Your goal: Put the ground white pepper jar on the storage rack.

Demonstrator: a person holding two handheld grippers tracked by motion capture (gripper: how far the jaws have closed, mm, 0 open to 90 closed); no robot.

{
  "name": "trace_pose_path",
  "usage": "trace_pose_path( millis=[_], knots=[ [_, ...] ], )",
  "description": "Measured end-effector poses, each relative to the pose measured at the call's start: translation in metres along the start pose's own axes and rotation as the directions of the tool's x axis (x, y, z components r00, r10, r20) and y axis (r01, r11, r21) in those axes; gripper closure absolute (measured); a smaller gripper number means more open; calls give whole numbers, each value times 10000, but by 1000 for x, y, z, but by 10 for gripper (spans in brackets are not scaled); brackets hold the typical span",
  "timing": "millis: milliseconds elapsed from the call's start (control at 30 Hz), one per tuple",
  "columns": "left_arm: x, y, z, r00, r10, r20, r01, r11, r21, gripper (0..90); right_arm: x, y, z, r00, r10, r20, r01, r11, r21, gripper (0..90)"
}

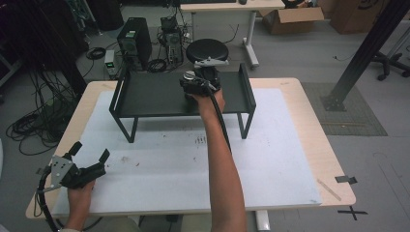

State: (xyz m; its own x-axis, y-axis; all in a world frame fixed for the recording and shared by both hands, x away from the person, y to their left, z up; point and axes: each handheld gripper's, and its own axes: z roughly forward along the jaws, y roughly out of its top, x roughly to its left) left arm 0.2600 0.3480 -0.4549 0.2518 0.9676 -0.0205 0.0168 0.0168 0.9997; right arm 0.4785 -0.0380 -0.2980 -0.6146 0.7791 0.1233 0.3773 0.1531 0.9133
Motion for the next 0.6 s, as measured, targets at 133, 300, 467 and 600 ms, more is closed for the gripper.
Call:
trace_pose_path(
  millis=[133,300,467,600],
  knots=[
    [0,0,0,10000,-15,-7,15,10000,-11,2,0,0,-1,10000,-24,53,24,10000,-25,304],
    [0,0,0,10000,-33,-9,33,10000,-27,2,2,1,-3,9997,-198,128,200,9997,-133,215],
    [0,0,0,10000,-16,-7,16,10000,-13,2,5,2,-7,9982,-409,439,424,9985,-338,116],
    [0,0,0,10000,-1,-6,1,10000,-11,2,4,3,-12,9975,-392,584,420,9980,-482,65]
  ],
)
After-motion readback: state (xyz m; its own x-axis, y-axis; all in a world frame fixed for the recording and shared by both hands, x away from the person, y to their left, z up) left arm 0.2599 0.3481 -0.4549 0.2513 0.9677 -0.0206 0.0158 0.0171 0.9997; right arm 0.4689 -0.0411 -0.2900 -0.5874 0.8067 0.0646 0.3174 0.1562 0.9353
